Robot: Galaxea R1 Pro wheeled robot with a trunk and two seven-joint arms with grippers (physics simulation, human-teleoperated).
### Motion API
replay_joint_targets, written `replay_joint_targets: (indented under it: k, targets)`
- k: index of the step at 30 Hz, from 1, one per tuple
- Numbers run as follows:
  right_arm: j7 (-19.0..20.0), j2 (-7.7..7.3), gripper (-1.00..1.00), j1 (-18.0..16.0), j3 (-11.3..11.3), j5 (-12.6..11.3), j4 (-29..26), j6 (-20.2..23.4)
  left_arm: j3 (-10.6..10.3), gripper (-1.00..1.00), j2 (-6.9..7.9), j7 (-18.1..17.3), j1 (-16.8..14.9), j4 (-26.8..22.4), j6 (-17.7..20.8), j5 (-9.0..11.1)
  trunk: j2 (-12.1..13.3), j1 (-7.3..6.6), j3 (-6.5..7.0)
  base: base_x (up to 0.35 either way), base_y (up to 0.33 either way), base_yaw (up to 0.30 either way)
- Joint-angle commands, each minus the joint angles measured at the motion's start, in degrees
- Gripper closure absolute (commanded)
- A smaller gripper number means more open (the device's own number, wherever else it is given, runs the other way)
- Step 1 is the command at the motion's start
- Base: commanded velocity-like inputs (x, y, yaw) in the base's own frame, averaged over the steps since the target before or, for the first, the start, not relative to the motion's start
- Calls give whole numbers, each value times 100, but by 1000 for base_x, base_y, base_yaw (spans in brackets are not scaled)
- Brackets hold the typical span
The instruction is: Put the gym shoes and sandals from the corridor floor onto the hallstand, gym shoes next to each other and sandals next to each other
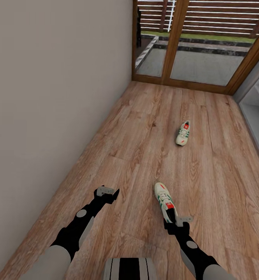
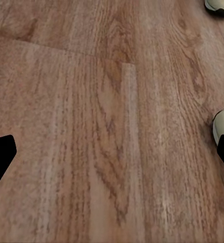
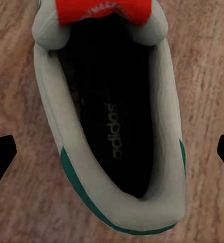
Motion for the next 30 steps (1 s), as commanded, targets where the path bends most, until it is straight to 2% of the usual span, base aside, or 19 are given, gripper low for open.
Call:
replay_joint_targets:
  k: [1,8,15,26,30]
  targets:
    - [-25,-1,-100,-2,17,3,5,-16,-3,-100,0,-22,-2,4,-13,13,-1,-1,-3,0,0,0]
    - [-25,-1,-100,-2,17,3,5,-16,-15,-100,0,-49,-3,4,-8,12,-1,-1,-3,0,0,0]
    - [-25,-8,-100,-2,17,3,5,-16,-18,-100,0,-50,-3,1,-7,12,-11,17,-197,0,0,0]
    - [-25,-10,-100,-2,17,3,5,-16,-15,-100,4,-17,-3,-4,-7,18,-11,17,-276,0,0,0]
    - [-25,-10,-100,-2,17,3,5,-16,-15,-100,7,-16,-3,-4,-7,20,-16,27,-372,0,0,0]
